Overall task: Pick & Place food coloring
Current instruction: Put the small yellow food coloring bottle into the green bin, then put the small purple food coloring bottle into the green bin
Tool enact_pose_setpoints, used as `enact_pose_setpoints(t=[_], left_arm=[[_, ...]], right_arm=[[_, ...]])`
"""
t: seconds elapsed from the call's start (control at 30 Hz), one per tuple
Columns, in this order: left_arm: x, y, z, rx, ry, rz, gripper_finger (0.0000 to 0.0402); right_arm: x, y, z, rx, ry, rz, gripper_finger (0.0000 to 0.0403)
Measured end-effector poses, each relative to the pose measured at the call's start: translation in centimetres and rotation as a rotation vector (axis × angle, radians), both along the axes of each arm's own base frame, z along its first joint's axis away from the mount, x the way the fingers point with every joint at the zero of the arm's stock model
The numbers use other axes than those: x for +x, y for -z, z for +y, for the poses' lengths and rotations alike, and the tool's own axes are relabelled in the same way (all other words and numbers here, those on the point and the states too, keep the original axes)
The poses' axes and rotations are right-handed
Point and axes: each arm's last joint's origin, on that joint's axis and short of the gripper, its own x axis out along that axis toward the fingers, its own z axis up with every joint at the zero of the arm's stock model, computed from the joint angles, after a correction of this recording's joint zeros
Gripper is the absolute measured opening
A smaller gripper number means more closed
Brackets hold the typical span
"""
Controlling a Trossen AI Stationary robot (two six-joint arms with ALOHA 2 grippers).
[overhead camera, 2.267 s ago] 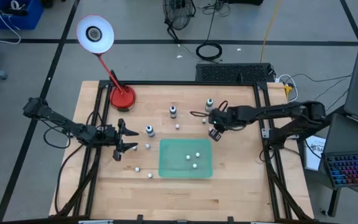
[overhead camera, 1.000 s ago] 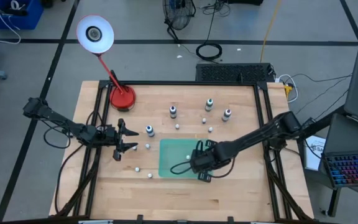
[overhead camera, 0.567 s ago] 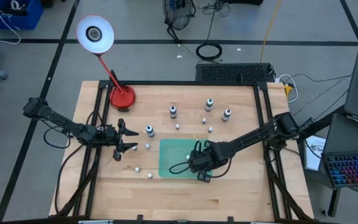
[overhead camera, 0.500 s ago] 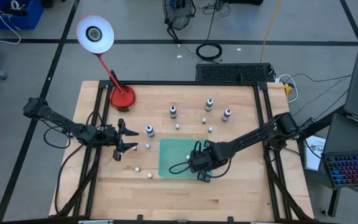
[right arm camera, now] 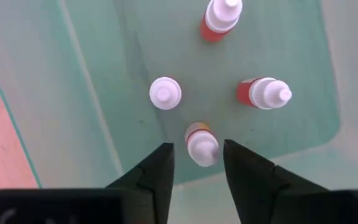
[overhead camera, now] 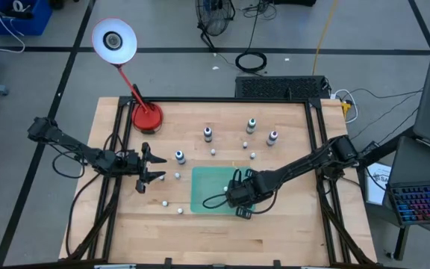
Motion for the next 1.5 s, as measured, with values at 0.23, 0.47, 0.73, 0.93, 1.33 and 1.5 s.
enact_pose_setpoints(t=[0.23,0.47,0.73,0.93,1.33,1.5], left_arm=[[0.0,0.0,0.0,-0.001,0.000,0.000,0.0214],[0.0,0.0,0.0,0.000,0.000,0.000,0.0214],[0.0,0.0,0.0,0.000,0.000,0.000,0.0214],[0.0,0.0,0.0,0.000,0.000,0.000,0.0214],[0.0,0.0,0.0,0.000,0.000,0.000,0.0214],[0.0,0.0,0.0,0.000,0.000,0.000,0.0214]], right_arm=[[-0.4,-1.5,-0.2,0.017,0.014,-0.034,0.0121],[-1.9,-5.8,-0.8,0.039,0.022,-0.166,0.0108],[-4.1,-9.6,-5.1,-0.048,0.130,-0.206,0.0130],[-4.5,-9.1,-10.5,-0.106,0.250,-0.067,0.0180],[-5.0,-4.5,-17.2,-0.094,0.287,-0.046,0.0190],[-5.8,-1.7,-18.3,-0.059,0.283,-0.060,0.0189]])
